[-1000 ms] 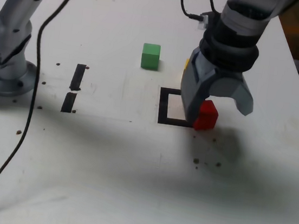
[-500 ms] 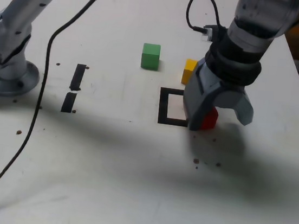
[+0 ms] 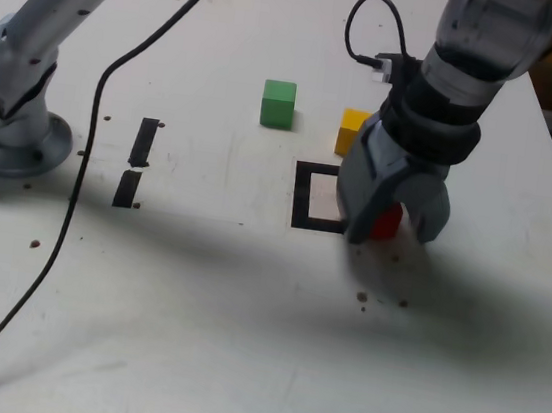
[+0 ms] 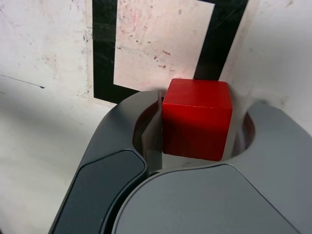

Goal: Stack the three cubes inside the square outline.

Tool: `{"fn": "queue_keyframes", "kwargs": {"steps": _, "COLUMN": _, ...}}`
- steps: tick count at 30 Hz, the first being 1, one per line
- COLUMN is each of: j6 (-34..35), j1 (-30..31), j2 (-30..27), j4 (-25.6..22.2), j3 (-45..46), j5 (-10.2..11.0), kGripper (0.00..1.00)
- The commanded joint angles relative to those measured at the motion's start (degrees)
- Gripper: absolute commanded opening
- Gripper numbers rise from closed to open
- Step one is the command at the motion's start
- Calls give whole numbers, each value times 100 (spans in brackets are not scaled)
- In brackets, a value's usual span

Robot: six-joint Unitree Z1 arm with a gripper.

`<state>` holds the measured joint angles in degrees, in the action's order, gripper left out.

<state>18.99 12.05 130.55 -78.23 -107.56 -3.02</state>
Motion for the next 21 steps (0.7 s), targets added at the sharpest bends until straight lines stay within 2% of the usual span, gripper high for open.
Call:
{"fn": "queue_keyframes", "kwargs": {"steps": 1, "j6": -8, "j1": -9, "j2": -64, "j4": -39, "j3": -62, "j5": 59, "kGripper": 27}}
{"fn": "queue_keyframes", "kwargs": {"steps": 4, "j6": -9, "j1": -9, "j2": -104, "j4": -131, "j3": -142, "j5": 138, "kGripper": 20}}
{"fn": "queue_keyframes", "kwargs": {"steps": 9, "j6": 3, "j1": -5, "j2": -206, "j4": -377, "j3": -195, "j5": 202, "kGripper": 17}}
{"fn": "queue_keyframes", "kwargs": {"steps": 15, "j6": -6, "j1": 18, "j2": -473, "j4": -674, "j3": -153, "j5": 389, "kGripper": 16}}
{"fn": "queue_keyframes", "kwargs": {"steps": 21, "j6": -268, "j1": 21, "j2": -644, "j4": -721, "j3": -110, "j5": 535, "kGripper": 16}}
